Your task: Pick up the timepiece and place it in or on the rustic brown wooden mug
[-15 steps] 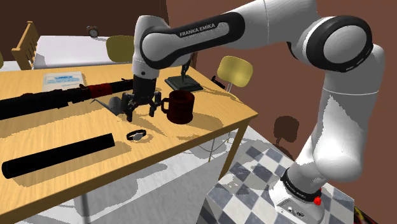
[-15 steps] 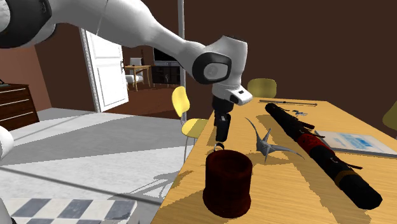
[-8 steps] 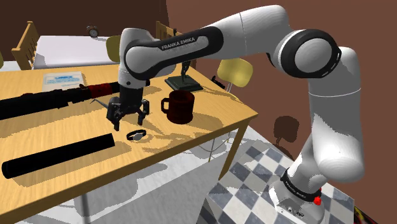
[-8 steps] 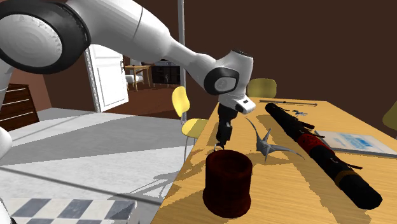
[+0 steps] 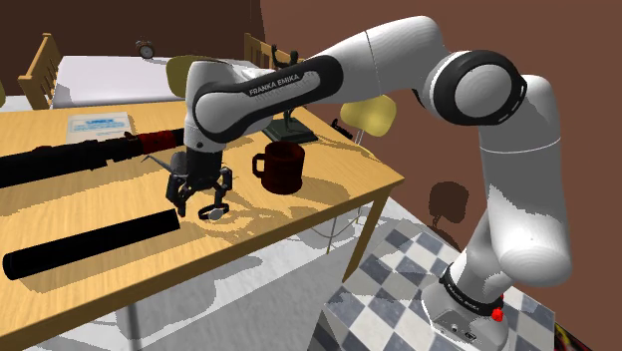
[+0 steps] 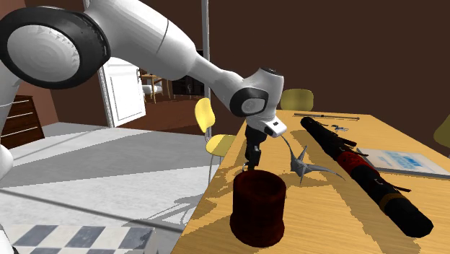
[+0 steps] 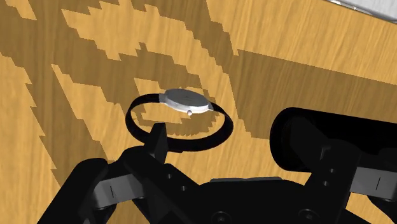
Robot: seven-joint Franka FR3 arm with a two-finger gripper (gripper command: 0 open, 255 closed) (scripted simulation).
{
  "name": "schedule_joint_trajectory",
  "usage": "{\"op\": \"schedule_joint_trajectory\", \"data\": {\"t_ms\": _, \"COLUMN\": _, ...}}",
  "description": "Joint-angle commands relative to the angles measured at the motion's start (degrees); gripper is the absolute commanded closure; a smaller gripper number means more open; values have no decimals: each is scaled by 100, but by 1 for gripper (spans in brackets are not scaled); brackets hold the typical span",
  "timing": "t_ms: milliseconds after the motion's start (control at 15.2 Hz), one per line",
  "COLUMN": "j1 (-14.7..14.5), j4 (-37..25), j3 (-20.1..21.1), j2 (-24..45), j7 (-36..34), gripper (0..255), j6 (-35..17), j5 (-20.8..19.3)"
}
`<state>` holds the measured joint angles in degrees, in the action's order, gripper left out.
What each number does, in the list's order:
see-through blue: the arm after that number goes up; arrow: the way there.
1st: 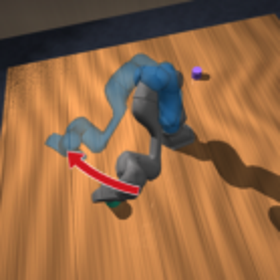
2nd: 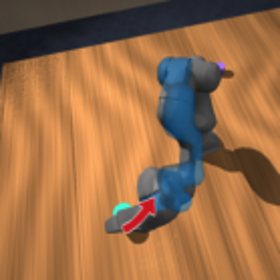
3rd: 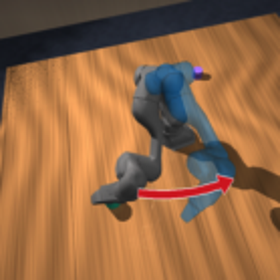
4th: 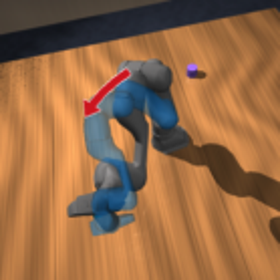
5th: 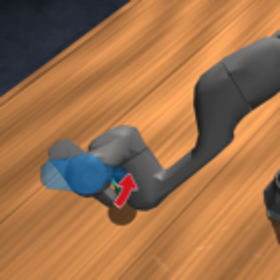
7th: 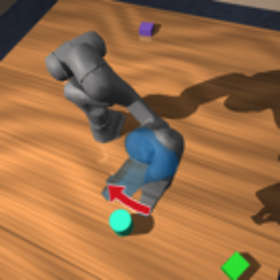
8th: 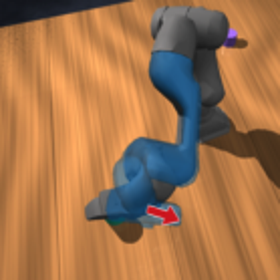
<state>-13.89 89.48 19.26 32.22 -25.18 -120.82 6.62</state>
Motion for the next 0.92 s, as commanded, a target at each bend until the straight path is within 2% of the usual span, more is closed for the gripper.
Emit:
{"op": "schedule_joint_trajectory", "data": {"t_ms": 0, "j1": -1, "j4": 2, "j3": 0, "j2": 2, "j7": -1, "gripper": 0, "j6": -6, "j5": 0}}
{"op": "schedule_joint_trajectory", "data": {"t_ms": 198, "j1": -1, "j4": 1, "j3": 0, "j2": 2, "j7": -1, "gripper": 0, "j6": -5, "j5": 0}}
{"op": "schedule_joint_trajectory", "data": {"t_ms": 264, "j1": -1, "j4": 1, "j3": 0, "j2": 2, "j7": -1, "gripper": 255, "j6": -5, "j5": 0}}
{"op": "schedule_joint_trajectory", "data": {"t_ms": 858, "j1": -1, "j4": 2, "j3": 0, "j2": 2, "j7": -1, "gripper": 255, "j6": -6, "j5": 0}}
